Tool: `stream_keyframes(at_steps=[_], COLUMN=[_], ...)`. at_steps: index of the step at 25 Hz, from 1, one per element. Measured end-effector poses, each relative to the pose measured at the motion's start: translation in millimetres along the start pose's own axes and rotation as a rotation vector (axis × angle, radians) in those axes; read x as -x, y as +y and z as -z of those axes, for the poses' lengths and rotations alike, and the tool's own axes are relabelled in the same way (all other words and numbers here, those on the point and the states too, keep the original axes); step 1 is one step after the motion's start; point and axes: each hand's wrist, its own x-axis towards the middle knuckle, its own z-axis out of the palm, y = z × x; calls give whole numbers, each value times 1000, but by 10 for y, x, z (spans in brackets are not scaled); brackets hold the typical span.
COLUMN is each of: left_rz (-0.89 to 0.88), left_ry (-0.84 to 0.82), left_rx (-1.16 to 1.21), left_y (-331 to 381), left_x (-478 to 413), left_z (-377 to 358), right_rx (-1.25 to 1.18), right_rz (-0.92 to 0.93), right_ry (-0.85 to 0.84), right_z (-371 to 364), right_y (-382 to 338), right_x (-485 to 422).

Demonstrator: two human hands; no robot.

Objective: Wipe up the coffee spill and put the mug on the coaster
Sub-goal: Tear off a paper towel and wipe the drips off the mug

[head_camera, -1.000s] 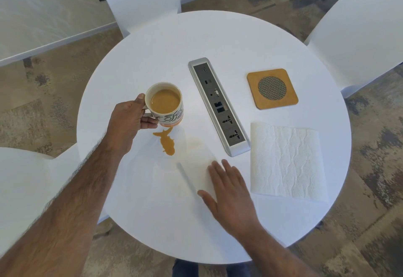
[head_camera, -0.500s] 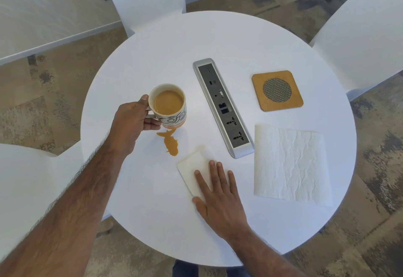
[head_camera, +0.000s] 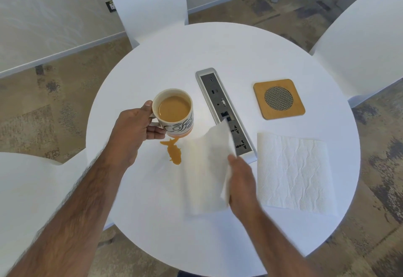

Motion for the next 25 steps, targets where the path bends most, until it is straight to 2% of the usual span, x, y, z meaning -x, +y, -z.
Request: stream_keyframes(at_steps=[3, 7, 12, 17, 21, 25], left_rz=[-1, 6, 17, 21, 26, 20], left_ry=[-12, -26, -48, -100, -111, -121], left_rx=[21, 16, -10, -19, -13, -15], left_y=[112, 244, 343, 387, 414, 460], left_x=[86, 158, 208, 276, 307, 309], left_z=[0, -21, -117, -247, -282, -314], right_rx=[-366, -578, -814, -873, -884, -933], right_rz=[-249, -259, -245, -156, -131, -97], right_ry=[-24, -165, -244, -220, -264, -406], right_z=[49, 109, 19, -210, -180, -323], right_y=[-484, -739, -690, -682, -802, -843], right_x=[9, 43, -75, -150, -162, -203])
